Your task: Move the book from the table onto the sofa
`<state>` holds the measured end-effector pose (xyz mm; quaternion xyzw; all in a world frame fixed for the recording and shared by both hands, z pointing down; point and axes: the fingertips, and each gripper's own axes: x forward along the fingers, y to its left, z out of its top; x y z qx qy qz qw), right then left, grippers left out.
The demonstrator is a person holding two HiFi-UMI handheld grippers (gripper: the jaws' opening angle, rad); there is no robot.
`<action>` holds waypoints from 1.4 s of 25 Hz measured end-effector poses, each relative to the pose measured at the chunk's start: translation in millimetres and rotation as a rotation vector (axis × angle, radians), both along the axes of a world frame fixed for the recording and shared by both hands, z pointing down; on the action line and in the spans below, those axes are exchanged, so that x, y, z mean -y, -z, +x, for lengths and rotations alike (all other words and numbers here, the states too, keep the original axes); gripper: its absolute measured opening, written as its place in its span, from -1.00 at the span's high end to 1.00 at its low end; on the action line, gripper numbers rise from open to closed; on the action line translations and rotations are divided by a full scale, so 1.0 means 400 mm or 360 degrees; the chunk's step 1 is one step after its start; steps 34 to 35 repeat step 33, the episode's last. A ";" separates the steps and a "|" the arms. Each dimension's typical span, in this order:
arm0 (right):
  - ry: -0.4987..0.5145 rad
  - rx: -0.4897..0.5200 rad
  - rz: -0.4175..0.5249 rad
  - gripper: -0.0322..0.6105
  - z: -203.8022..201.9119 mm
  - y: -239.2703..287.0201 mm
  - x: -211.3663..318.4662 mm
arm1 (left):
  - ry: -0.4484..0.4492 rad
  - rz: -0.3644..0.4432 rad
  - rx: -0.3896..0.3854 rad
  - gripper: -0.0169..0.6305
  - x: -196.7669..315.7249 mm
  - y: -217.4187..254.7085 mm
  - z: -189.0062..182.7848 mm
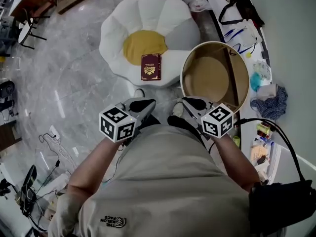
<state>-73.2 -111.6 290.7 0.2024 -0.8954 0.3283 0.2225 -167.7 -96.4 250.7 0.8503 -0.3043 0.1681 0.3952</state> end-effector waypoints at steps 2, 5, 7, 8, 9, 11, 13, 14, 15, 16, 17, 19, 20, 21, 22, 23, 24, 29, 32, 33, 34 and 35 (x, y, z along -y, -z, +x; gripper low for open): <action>0.0011 -0.0002 0.0012 0.86 0.008 0.021 0.000 | 0.0010 0.0016 -0.0018 0.92 0.000 0.016 0.006; 0.0037 -0.0006 0.0038 0.86 0.014 0.049 0.010 | 0.0066 0.0045 -0.0042 0.92 0.015 0.040 0.000; 0.0054 -0.0007 0.0058 0.86 0.014 0.066 0.012 | 0.0100 0.0063 -0.0049 0.92 0.016 0.055 -0.009; 0.0063 -0.0007 0.0071 0.86 0.014 0.073 0.013 | 0.0111 0.0072 -0.0051 0.92 0.016 0.061 -0.013; 0.0072 -0.0009 0.0086 0.86 0.013 0.080 0.014 | 0.0117 0.0081 -0.0050 0.92 0.016 0.066 -0.016; 0.0089 -0.0010 0.0117 0.86 0.009 0.094 0.019 | 0.0124 0.0100 -0.0041 0.92 0.019 0.072 -0.023; 0.0105 -0.0003 0.0143 0.86 0.003 0.105 0.020 | 0.0132 0.0116 -0.0033 0.92 0.022 0.075 -0.027; 0.0112 0.0002 0.0155 0.86 0.000 0.110 0.019 | 0.0137 0.0125 -0.0032 0.92 0.023 0.077 -0.028; 0.0116 0.0007 0.0167 0.86 -0.004 0.114 0.019 | 0.0141 0.0136 -0.0030 0.92 0.025 0.080 -0.029; 0.0118 0.0012 0.0176 0.86 -0.008 0.119 0.020 | 0.0145 0.0146 -0.0029 0.92 0.027 0.084 -0.031; 0.0119 0.0016 0.0183 0.86 -0.012 0.124 0.020 | 0.0149 0.0154 -0.0027 0.92 0.029 0.089 -0.033; 0.0113 0.0026 0.0189 0.86 -0.020 0.134 0.019 | 0.0152 0.0164 -0.0021 0.92 0.029 0.098 -0.038; 0.0107 0.0030 0.0192 0.86 -0.021 0.138 0.018 | 0.0149 0.0167 -0.0018 0.92 0.029 0.102 -0.039; 0.0100 0.0033 0.0195 0.86 -0.022 0.140 0.017 | 0.0145 0.0170 -0.0016 0.92 0.030 0.104 -0.040; 0.0093 0.0035 0.0198 0.86 -0.021 0.142 0.017 | 0.0142 0.0171 -0.0015 0.92 0.031 0.104 -0.040; 0.0085 0.0037 0.0200 0.86 -0.019 0.142 0.017 | 0.0138 0.0170 -0.0015 0.92 0.031 0.103 -0.039; 0.0078 0.0039 0.0201 0.86 -0.017 0.141 0.017 | 0.0134 0.0168 -0.0014 0.92 0.031 0.100 -0.037; 0.0036 0.0037 0.0193 0.86 0.000 0.134 0.016 | 0.0098 0.0154 -0.0007 0.92 0.032 0.084 -0.022; 0.0013 0.0028 0.0181 0.86 0.016 0.129 0.018 | 0.0077 0.0139 -0.0014 0.92 0.037 0.076 -0.009; 0.0005 0.0025 0.0178 0.86 0.021 0.127 0.020 | 0.0069 0.0135 -0.0016 0.92 0.038 0.074 -0.005; 0.0005 0.0025 0.0178 0.86 0.021 0.127 0.020 | 0.0069 0.0135 -0.0016 0.92 0.038 0.074 -0.005; 0.0005 0.0025 0.0178 0.86 0.021 0.127 0.020 | 0.0069 0.0135 -0.0016 0.92 0.038 0.074 -0.005</action>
